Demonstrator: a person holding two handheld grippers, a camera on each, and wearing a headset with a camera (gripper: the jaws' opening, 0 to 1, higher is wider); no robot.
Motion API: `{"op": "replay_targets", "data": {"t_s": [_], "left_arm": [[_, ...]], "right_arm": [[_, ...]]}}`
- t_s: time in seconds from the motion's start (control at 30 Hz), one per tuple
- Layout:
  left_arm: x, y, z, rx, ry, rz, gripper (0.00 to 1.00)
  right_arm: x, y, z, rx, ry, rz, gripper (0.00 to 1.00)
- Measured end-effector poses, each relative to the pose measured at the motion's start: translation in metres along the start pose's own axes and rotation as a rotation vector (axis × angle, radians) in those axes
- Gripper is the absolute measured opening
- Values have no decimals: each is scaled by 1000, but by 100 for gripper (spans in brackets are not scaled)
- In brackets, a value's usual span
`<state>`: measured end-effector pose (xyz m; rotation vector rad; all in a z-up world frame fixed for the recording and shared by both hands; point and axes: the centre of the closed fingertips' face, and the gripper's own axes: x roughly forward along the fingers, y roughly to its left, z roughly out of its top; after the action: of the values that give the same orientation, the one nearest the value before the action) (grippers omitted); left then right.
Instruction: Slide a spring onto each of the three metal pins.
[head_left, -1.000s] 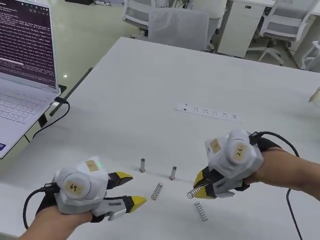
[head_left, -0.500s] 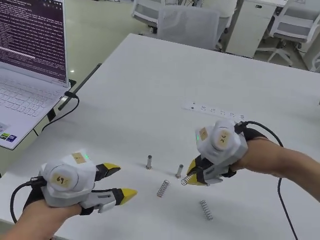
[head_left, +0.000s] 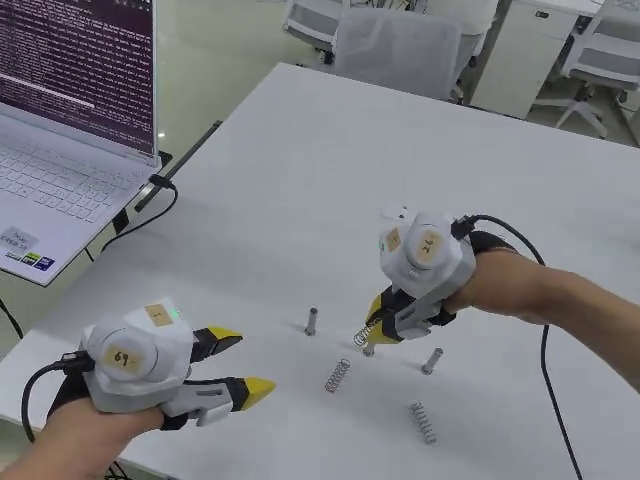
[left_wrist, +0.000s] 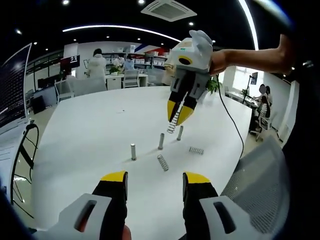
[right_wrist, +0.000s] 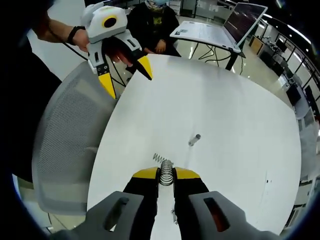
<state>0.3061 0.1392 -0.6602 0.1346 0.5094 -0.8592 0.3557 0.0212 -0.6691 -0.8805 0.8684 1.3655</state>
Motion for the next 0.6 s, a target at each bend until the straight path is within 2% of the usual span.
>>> {"op": "replay_targets", "data": {"t_s": [0.27,0.6], "left_arm": [[-4,3,-2,-16,-2,10,38],[-11,8,0,-32,-17,33,38]], "right_arm": [[13,-17,9,-9,16,-1,8],[39,-23,23,16,10,14,8]]}}
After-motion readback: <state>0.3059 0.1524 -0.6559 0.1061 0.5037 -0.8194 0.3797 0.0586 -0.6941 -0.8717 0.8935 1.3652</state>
